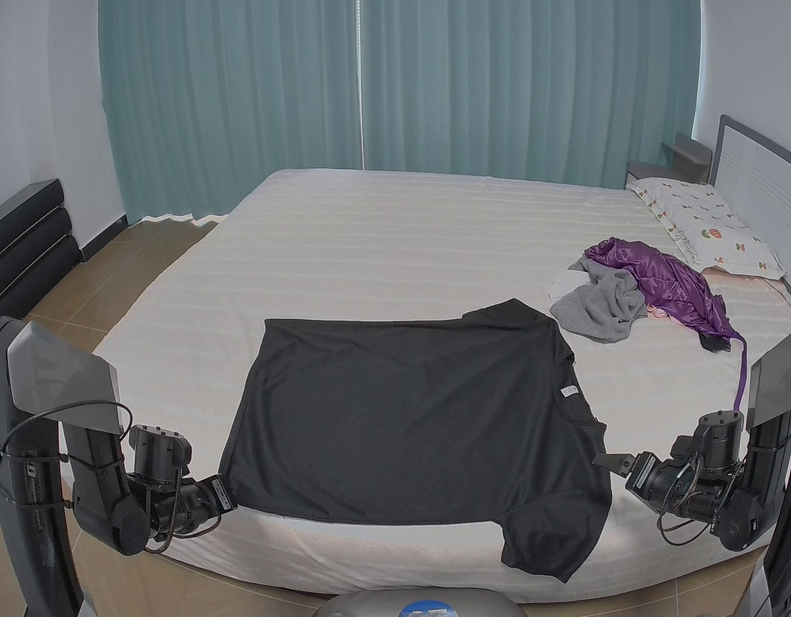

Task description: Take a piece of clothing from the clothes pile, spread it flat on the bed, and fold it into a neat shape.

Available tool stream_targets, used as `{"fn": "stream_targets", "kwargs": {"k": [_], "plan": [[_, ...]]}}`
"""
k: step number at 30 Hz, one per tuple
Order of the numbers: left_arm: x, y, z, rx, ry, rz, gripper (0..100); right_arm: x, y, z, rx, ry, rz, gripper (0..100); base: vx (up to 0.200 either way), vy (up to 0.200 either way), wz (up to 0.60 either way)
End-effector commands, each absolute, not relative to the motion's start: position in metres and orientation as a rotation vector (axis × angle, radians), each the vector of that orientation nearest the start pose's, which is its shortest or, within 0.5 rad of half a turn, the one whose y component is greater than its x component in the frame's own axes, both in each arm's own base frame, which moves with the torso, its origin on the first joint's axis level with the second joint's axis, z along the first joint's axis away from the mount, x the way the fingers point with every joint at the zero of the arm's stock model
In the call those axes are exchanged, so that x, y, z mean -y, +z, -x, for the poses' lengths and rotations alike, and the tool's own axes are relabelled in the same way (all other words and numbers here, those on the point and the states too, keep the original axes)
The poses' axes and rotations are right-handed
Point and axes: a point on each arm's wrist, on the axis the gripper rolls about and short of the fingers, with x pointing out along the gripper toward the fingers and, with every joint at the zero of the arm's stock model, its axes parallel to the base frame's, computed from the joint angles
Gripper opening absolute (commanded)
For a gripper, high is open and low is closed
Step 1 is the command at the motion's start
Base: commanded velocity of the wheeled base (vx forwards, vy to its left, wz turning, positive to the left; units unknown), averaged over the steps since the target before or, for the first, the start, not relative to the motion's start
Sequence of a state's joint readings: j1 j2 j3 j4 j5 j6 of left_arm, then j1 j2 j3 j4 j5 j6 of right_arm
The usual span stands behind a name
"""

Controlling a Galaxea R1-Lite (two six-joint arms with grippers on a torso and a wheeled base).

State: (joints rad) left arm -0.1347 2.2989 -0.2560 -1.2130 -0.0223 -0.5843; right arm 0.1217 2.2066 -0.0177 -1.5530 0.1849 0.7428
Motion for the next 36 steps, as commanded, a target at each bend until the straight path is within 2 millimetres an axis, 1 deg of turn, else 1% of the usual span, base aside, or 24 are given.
{"fn": "stream_targets", "kwargs": {"k": [1, 5, 8, 10, 13, 17, 18, 21, 27, 28, 29, 33, 36], "plan": [[0.034, -0.037, -0.255, -0.829, 0.1, 0.513, 0, -0.034, -0.011, -0.215, -0.751, 0.047, -0.718, 100, 0.0, 0.0, 0.0], [0.033, -0.033, -0.251, -0.827, 0.108, 0.526, 0, -0.034, -0.021, -0.22, -0.769, 0.038, -0.7, 100, 0.0, 0.0, 0.0], [0.033, -0.027, -0.248, -0.81, 0.105, 0.534, 0, -0.034, -0.034, -0.232, -0.768, 0.005, -0.681, 100, 0.0, 0.0, 0.0], [0.033, -0.025, -0.248, -0.806, 0.103, 0.535, 0, -0.034, -0.041, -0.234, -0.778, -0.008, -0.669, 100, 0.0, 0.0, 0.0], [0.033, -0.026, -0.248, -0.807, 0.104, 0.536, 0, -0.035, -0.048, -0.239, -0.779, -0.013, -0.656, 100, 0.0, 0.0, 0.0], [0.032, -0.026, -0.249, -0.808, 0.109, 0.539, 0, -0.035, -0.056, -0.252, -0.762, -0.024, -0.652, 100, 0.0, 0.0, 0.0], [0.032, -0.026, -0.249, -0.808, 0.109, 0.539, 0, -0.035, -0.057, -0.253, -0.76, -0.025, -0.652, 0, 0.0, 0.0, 0.0], [0.032, -0.028, -0.249, -0.812, 0.111, 0.538, 0, -0.035, -0.059, -0.259, -0.763, -0.027, -0.652, 0, 0.0, 0.0, 0.0], [0.031, -0.028, -0.25, -0.81, 0.112, 0.541, 0, -0.032, -0.057, -0.269, -0.737, -0.035, -0.66, 0, 0.0, 0.0, 0.0], [0.031, -0.027, -0.25, -0.807, 0.113, 0.544, 0, -0.029, -0.055, -0.275, -0.71, -0.035, -0.666, 0, 0.0, 0.0, 0.0], [0.031, -0.027, -0.25, -0.807, 0.113, 0.544, 0, -0.029, -0.055, -0.275, -0.709, -0.037, -0.666, 0, 0.0, 0.0, 0.0], [0.031, -0.027, -0.251, -0.804, 0.114, 0.55, 0, -0.022, -0.047, -0.29, -0.635, -0.036, -0.683, 0, 0.0, 0.0, 0.0], [0.031, -0.028, -0.251, -0.806, 0.114, 0.552, 0, -0.022, -0.045, -0.294, -0.614, -0.03, -0.684, 0, 0.0, 0.0, 0.0]]}}
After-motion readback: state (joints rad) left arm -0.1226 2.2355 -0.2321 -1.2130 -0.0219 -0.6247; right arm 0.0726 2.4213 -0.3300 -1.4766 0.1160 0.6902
